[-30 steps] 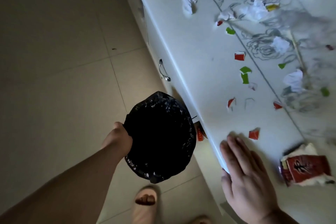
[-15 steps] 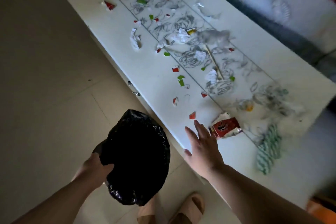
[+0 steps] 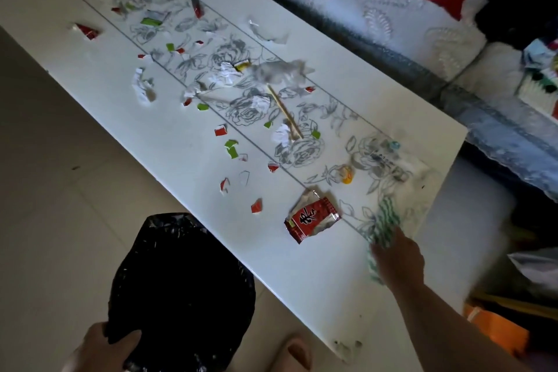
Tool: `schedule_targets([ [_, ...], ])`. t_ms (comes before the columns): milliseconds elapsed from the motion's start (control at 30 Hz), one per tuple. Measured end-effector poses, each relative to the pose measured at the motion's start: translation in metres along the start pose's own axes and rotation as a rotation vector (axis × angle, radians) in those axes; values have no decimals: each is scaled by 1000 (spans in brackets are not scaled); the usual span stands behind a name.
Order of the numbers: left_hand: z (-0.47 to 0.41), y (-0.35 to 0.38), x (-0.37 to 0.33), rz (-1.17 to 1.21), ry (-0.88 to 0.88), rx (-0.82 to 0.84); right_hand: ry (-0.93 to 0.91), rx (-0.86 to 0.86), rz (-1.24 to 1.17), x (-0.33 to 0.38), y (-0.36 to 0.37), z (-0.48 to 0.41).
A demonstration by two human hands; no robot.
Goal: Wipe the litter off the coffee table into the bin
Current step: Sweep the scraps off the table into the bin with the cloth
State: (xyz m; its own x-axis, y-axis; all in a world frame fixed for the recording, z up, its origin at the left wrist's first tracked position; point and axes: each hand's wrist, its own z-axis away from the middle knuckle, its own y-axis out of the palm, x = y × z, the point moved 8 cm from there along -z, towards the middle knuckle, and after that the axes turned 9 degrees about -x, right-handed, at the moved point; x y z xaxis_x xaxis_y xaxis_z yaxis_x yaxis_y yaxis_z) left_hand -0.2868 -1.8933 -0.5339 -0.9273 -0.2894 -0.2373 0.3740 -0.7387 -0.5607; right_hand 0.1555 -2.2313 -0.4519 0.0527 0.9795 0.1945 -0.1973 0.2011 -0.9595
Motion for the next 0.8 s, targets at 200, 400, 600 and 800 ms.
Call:
schedule_targets([
  [200,-28,16,17,-7,-31,14,129,-4,-28,-10,25,-12],
  [400,-25,24,6,-31,6,-51,22,-41,-9,20,25,-26],
  [600,-19,28,5,39,0,-130,-296,59,-6,103,60,-5],
  [800,-28,23,15,140,-43,-183,-400,228,-95,161,97,33],
])
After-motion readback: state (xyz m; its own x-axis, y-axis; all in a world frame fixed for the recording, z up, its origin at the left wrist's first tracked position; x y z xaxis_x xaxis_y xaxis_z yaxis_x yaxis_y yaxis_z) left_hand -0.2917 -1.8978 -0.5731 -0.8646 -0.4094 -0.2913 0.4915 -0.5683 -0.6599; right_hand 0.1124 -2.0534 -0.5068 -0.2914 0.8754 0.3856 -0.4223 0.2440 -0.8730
